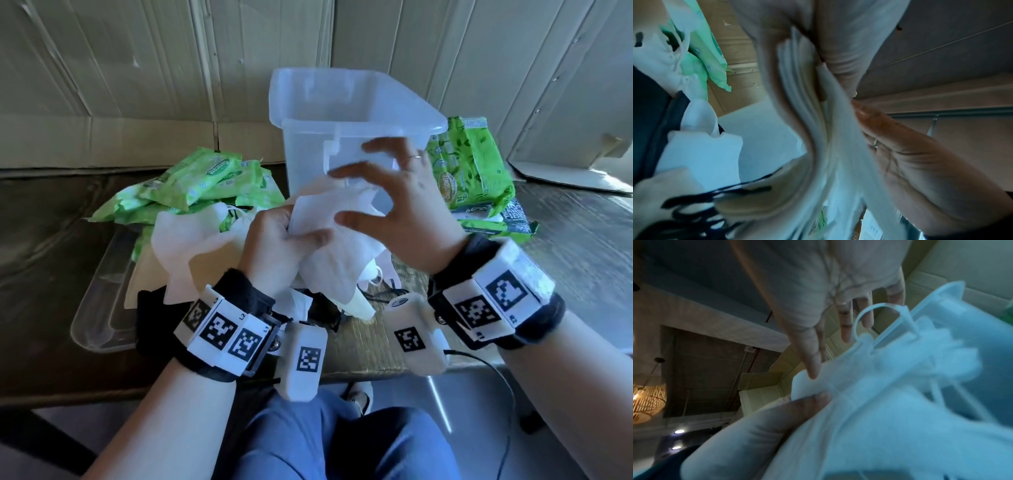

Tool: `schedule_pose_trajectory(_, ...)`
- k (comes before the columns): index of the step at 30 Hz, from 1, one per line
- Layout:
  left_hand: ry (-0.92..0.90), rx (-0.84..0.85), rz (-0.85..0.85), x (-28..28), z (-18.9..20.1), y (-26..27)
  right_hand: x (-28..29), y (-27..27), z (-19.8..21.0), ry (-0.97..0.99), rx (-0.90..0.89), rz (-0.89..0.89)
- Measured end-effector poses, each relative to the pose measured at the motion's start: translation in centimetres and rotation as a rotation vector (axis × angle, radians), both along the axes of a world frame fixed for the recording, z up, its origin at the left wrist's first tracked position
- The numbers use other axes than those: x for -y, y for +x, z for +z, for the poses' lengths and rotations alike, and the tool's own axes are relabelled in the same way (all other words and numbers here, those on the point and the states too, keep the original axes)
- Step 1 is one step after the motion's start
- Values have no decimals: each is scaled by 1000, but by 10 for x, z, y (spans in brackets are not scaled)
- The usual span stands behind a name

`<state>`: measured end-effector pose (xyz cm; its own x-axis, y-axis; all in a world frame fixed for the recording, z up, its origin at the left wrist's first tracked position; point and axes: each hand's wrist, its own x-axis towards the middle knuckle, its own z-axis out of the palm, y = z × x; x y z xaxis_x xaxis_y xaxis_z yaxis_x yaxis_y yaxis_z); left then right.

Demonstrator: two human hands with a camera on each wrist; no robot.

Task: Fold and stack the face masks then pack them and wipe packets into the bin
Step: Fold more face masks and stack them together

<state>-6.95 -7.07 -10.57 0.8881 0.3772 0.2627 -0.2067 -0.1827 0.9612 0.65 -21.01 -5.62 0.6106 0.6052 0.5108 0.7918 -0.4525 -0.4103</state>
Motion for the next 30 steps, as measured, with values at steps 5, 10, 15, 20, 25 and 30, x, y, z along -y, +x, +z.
schedule_pose_trajectory(5,34,-3,-9,3,0,-3,-3,2,-6,80,-40,43)
schedule_pose_trajectory(10,-93,5,137,-11,0,-5,8,21,6,487,111,-107)
schedule_pose_trajectory(15,-349,-57,77,-13,5,-5,6,9,4,164,98,300)
schedule_pose_trajectory(20,-111,-64,162,-9,3,-8,5,4,-6,-101,-234,413)
schedule_pose_trajectory(25,-7,-11,104,-7,-5,-4,-6,12,-6,87,-137,185)
schedule_pose_trajectory(30,62,10,40,1,-5,-5,-10,9,-16,270,-132,89)
